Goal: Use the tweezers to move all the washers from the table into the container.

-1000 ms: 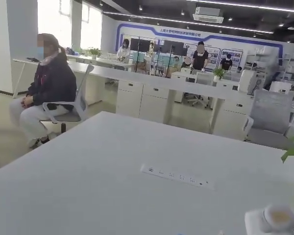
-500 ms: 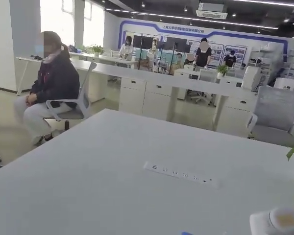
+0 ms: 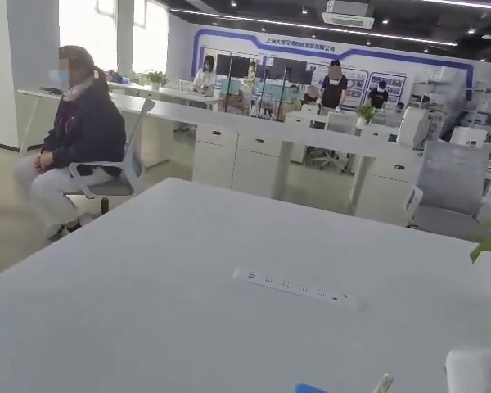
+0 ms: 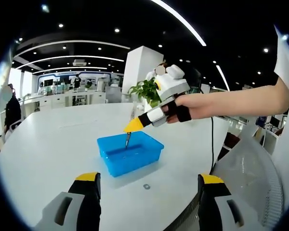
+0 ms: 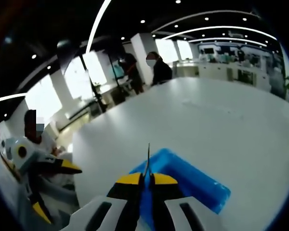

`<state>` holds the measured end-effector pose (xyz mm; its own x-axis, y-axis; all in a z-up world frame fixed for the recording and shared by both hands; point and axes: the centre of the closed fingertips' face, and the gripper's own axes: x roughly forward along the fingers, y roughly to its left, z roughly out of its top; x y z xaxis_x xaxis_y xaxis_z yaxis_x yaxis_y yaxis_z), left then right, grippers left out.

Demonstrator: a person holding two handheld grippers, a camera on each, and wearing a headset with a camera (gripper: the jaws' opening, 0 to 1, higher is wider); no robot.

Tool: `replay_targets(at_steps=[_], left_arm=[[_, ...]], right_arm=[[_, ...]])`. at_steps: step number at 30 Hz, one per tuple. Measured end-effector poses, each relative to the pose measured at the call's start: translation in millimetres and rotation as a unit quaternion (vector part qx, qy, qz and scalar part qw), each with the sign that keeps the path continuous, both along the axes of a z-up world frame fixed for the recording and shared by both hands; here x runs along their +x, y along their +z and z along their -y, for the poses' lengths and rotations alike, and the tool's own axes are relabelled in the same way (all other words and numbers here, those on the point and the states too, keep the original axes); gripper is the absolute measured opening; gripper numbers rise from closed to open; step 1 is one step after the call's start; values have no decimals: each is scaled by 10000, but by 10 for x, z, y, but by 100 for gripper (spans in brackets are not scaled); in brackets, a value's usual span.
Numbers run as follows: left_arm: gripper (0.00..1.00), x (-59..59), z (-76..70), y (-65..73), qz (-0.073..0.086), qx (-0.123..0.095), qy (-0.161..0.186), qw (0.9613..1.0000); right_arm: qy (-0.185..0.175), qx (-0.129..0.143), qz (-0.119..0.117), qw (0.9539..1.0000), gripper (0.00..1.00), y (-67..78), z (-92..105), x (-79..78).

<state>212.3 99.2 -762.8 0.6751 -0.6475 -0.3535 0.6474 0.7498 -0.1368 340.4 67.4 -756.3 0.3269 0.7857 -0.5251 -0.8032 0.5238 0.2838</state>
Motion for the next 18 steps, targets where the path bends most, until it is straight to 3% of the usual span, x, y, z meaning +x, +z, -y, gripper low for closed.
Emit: replay_targets(at_steps=[7,12,18], left_arm=[[84,-3,8,-1,4,9,-27,10000],[84,-7,14,-18,-22,34,-58,10000],[84,-13,11,-41,-82,44,-48,9999]], right_arm=[[99,267,-157,9995,4,82,-43,-298],[253,118,-390,9988,4,-128,-45,-526],[271,-64,-674,9973,4,-439,-15,-678]])
